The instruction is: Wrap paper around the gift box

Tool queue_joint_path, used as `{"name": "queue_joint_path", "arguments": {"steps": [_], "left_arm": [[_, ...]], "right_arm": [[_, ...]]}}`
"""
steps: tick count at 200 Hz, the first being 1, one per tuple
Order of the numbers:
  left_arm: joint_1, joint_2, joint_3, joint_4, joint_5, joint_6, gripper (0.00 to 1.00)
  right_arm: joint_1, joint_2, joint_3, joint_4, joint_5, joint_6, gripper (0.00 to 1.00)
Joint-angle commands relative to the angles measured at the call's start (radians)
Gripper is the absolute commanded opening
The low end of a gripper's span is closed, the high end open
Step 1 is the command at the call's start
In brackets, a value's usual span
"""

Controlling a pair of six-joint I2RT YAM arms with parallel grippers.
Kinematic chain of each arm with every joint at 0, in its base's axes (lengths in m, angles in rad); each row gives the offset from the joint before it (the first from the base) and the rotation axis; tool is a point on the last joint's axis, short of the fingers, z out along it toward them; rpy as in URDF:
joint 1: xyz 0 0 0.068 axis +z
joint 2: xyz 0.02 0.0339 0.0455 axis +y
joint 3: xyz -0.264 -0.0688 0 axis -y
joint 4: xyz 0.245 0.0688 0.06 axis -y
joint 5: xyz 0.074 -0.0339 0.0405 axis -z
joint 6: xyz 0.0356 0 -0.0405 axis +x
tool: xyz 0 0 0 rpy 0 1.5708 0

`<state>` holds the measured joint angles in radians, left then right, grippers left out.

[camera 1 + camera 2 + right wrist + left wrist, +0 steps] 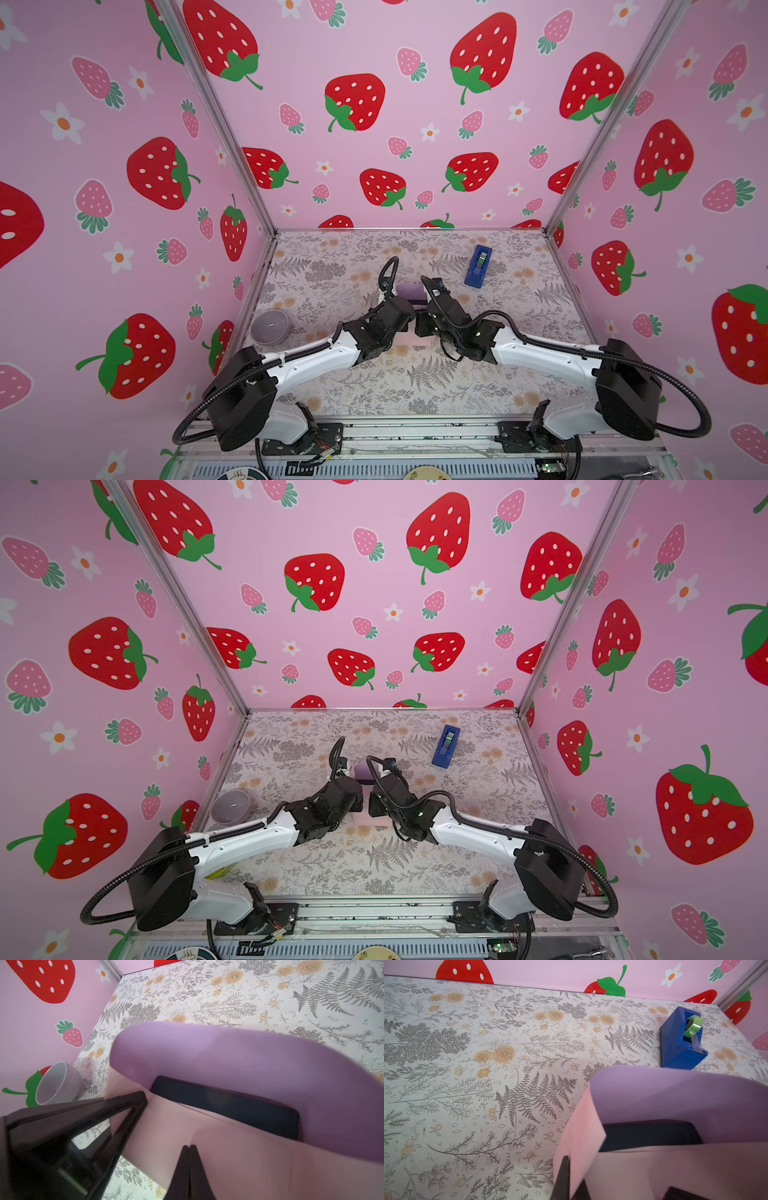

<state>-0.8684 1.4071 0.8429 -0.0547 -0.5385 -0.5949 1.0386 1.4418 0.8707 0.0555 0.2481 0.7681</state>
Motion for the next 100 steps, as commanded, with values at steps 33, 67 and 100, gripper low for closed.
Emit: {"name": "queue_joint_path", "arguments": {"steps": [33, 67, 100], "left_arm": [[0.012, -0.075, -0.037, 0.02, 0.093, 0.038, 0.24], [0.02, -0.225, -0.025, -0.024, 0.087, 0.07, 0.3], [0.062, -0.325, -0.046, -0.073, 0.067, 0.06, 0.32]], "right_arm": [[-0.018, 0.025, -0.084, 0.011, -0.029, 0.056, 0.05], [-0.027, 0.019, -0.088, 0.009, -0.036, 0.057, 0.05], [-0.034, 0.018, -0.087, 0.008, -0.041, 0.056, 0.05]]}}
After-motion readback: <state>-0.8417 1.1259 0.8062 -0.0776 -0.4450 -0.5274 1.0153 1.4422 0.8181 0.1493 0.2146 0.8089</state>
